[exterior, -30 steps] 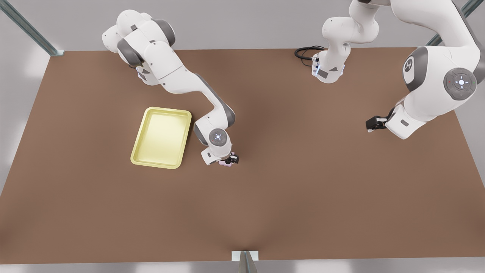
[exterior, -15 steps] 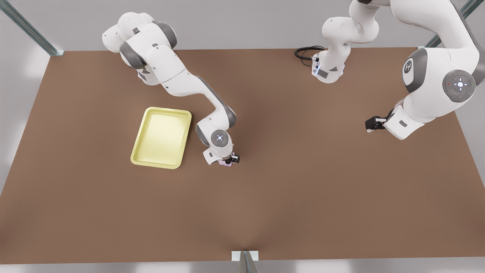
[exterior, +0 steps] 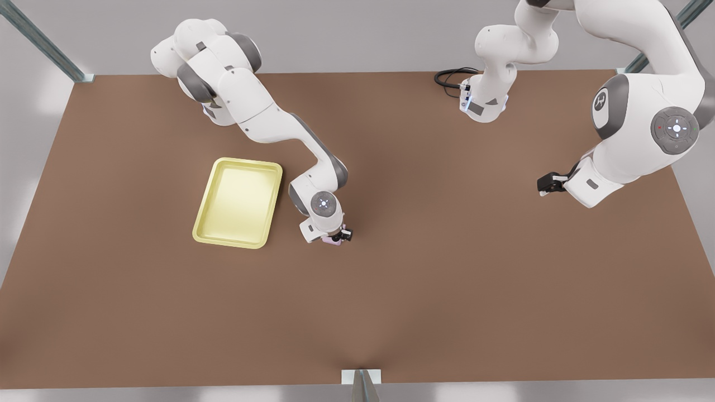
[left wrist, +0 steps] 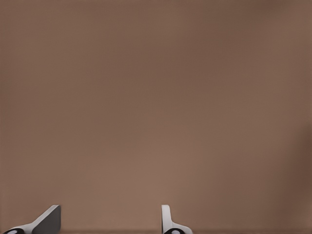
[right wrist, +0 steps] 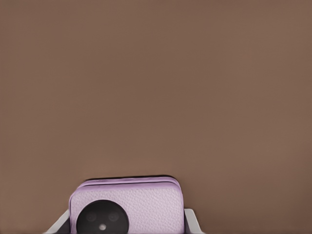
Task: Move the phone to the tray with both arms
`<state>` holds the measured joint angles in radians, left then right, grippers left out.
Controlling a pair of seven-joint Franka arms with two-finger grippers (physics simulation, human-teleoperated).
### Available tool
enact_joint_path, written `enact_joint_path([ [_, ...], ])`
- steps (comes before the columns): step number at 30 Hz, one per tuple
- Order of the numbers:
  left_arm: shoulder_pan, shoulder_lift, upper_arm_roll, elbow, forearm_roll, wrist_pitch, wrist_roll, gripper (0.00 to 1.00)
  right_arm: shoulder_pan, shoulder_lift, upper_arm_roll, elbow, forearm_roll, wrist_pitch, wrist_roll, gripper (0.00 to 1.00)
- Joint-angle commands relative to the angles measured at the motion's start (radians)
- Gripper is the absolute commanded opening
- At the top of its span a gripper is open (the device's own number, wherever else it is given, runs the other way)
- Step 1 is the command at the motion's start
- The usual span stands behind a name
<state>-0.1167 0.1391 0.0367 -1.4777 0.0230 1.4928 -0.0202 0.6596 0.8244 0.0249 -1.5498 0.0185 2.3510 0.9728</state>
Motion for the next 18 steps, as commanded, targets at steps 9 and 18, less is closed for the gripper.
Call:
enact_joint_path([
  [9, 0.0, -0.001, 0.0, 0.0, -0.003, 0.0, 0.006, 1.0, -0.006, -0.01, 0.001, 0.0, 0.0, -0.009, -0.014, 0.75],
  [18, -0.001, -0.004, -0.001, 0.004, -0.005, 0.0, 0.002, 1.0, -0.172, -0.304, 0.001, -0.306, 0.0, -0.007, -0.293, 0.75],
])
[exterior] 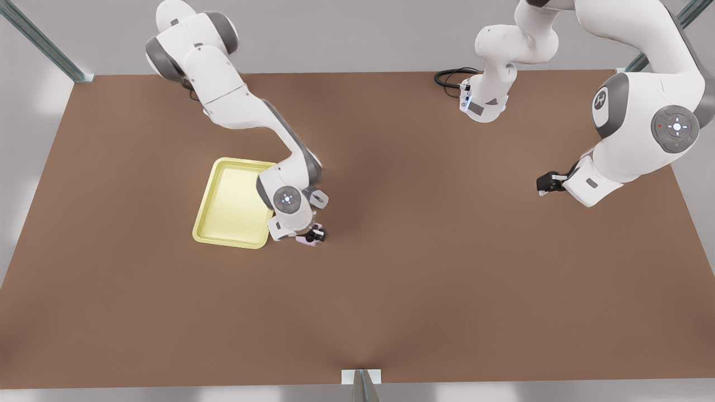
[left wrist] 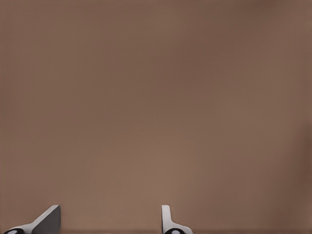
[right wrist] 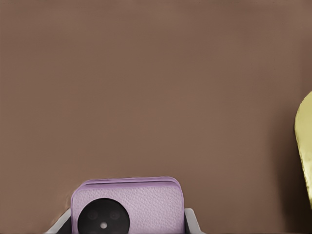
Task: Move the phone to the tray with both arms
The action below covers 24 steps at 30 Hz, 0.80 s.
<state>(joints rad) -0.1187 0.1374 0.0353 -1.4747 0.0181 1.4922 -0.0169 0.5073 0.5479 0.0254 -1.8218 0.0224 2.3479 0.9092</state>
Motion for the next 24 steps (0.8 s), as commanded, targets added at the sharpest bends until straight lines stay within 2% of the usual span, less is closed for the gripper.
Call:
enact_joint_path([
  [1, 0.001, -0.001, 0.0, 0.001, 0.0, 0.0, -0.001, 1.0, -0.062, -0.091, -0.001, -0.112, -0.004, 0.002, -0.308, 0.75],
  [6, 0.001, 0.001, 0.0, -0.001, 0.0, -0.001, 0.0, 1.0, -0.271, -0.249, -0.001, -0.43, -0.005, 0.131, -0.613, 0.75],
  [9, 0.001, 0.004, -0.002, -0.001, 0.0, 0.0, -0.001, 1.0, -0.297, -0.252, -0.001, -0.479, -0.005, 0.131, -0.699, 0.76],
  [10, 0.001, 0.004, -0.002, -0.001, 0.0, -0.001, -0.003, 1.0, -0.297, -0.252, -0.001, -0.479, -0.005, 0.131, -0.699, 0.95],
  [11, -0.001, 0.004, -0.002, -0.001, 0.0, 0.0, -0.003, 1.0, -0.297, -0.252, -0.001, -0.479, -0.005, 0.131, -0.697, 1.0],
  [14, -0.001, 0.004, -0.002, -0.001, 0.0, -0.001, -0.008, 1.0, -0.296, -0.258, -0.001, -0.452, -0.005, 0.11, -0.697, 1.0],
  [16, -0.001, 0.004, -0.002, 0.0, 0.002, -0.001, -0.008, 1.0, -0.299, -0.284, -0.012, -0.14, -0.013, -0.245, -0.701, 1.0],
  [18, -0.001, 0.004, -0.002, 0.001, 0.005, 0.002, -0.006, 1.0, -0.329, -0.313, -0.035, 0.088, -0.021, -0.522, -0.704, 1.0],
  [19, -0.001, 0.004, -0.003, 0.001, 0.013, 0.002, -0.001, 1.0, -0.372, -0.324, -0.055, 0.22, -0.022, -0.676, -0.834, 1.0],
  [22, -0.001, 0.004, -0.003, 0.001, 0.013, 0.002, 0.002, 1.0, -0.434, -0.362, -0.048, 0.481, -0.085, -0.999, -1.024, 1.0],
  [23, -0.001, 0.008, -0.003, 0.001, 0.013, 0.002, 0.002, 1.0, -0.446, -0.368, -0.056, 0.49, -0.068, -1.041, -1.049, 1.0],
  [24, -0.001, 0.008, -0.003, 0.001, 0.013, 0.002, 0.0, 1.0, -0.435, -0.368, -0.104, 0.476, -0.073, -1.03, -1.059, 1.0],
])
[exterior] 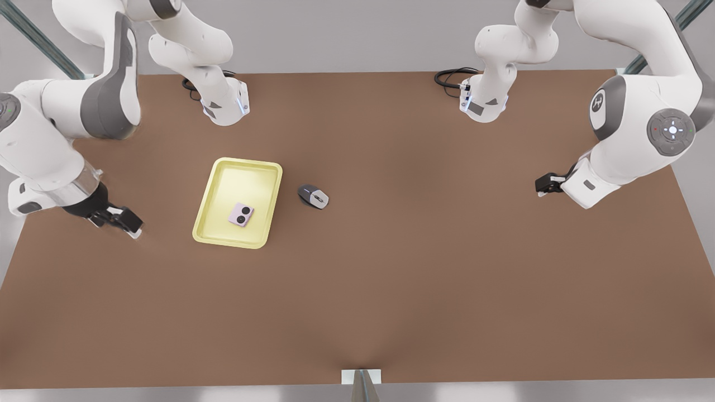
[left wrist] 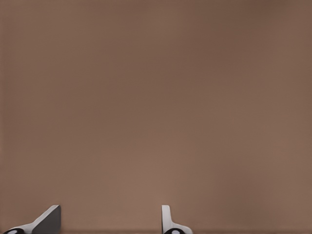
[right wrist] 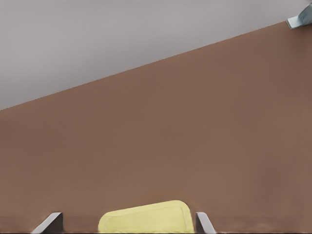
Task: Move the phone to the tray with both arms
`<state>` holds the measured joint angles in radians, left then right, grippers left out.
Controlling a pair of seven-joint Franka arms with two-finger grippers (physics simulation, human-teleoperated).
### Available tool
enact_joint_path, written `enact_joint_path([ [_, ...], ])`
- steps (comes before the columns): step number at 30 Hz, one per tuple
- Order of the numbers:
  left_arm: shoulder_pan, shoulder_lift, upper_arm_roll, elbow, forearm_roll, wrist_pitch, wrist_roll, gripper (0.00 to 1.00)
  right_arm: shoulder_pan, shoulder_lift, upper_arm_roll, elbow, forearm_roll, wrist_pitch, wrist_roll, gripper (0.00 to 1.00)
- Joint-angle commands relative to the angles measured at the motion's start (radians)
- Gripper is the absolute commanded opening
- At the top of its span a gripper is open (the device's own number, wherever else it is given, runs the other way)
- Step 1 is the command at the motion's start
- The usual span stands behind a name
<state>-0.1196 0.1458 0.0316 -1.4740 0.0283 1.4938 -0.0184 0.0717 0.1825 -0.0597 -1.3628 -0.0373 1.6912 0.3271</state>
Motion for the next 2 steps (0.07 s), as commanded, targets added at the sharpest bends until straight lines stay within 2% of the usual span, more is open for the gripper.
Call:
enact_joint_path([
  [1, 0.0, 0.0, -0.001, 0.0, 0.002, 0.0, 0.002, 1.0, 0.0, -0.001, -0.02, 0.017, -0.026, -0.372, -0.484, 1.0],
  [2, -0.002, 0.0, -0.001, 0.0, 0.002, 0.0, 0.002, 1.0, 0.0, -0.001, -0.02, 0.017, -0.027, -0.371, -0.484, 1.0],
])
